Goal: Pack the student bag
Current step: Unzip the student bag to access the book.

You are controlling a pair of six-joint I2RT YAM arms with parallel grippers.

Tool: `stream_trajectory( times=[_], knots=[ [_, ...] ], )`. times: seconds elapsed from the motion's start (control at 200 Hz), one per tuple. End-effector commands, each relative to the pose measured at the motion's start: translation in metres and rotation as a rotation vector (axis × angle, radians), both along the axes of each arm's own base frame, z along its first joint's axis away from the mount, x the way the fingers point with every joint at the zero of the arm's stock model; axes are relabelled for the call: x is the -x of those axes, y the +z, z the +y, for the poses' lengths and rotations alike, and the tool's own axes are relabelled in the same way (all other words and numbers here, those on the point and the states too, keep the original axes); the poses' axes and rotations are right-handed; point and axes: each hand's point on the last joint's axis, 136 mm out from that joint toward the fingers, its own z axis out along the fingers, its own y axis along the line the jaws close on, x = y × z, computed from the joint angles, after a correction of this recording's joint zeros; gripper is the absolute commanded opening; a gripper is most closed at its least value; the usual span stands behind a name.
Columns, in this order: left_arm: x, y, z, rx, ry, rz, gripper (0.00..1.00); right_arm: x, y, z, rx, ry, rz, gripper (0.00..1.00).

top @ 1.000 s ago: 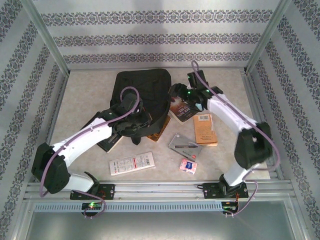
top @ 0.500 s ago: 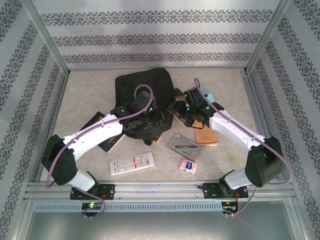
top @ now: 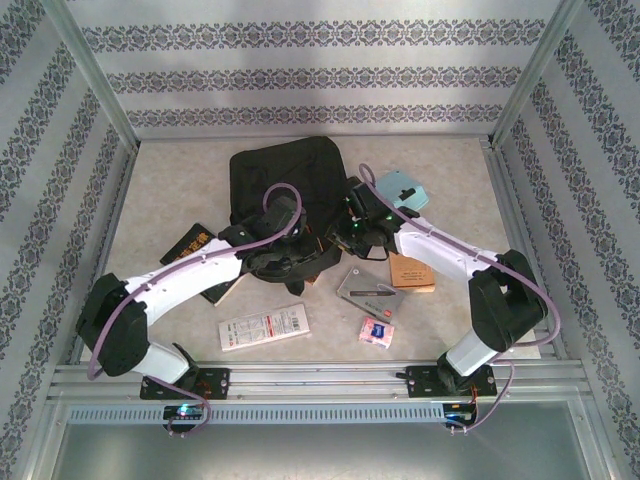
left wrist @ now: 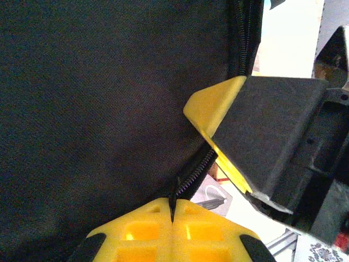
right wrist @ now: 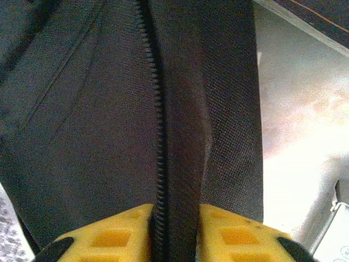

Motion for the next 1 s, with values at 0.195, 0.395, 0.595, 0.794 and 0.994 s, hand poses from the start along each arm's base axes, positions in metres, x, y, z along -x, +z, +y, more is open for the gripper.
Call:
stream_trajectory(
  times=[0.195,0.395,0.595,0.794,0.994],
  knots=[
    [0.007,0.006,0.025,-0.006,0.037,-0.042,0.0,-0.004,0.007,-0.018,0.145,0.031,-0.082,0.0],
    [0.018,-0.004,0.051,-0.038,0.069,-0.018,0.0,-0.006,0.005,-0.021,0.157,0.056,-0.089,0.0],
    [0.024,-0.008,0.083,-0.049,0.127,-0.005,0.0,-0.009,0.007,-0.03,0.183,0.063,-0.109,0.0],
    [0.033,-0.012,0.103,-0.071,0.153,0.007,0.0,-0.014,0.008,-0.042,0.198,0.063,-0.119,0.0],
    [0.037,-0.018,0.129,-0.09,0.2,0.019,0.0,-0.025,0.014,-0.061,0.232,0.037,-0.142,0.0]
  ],
)
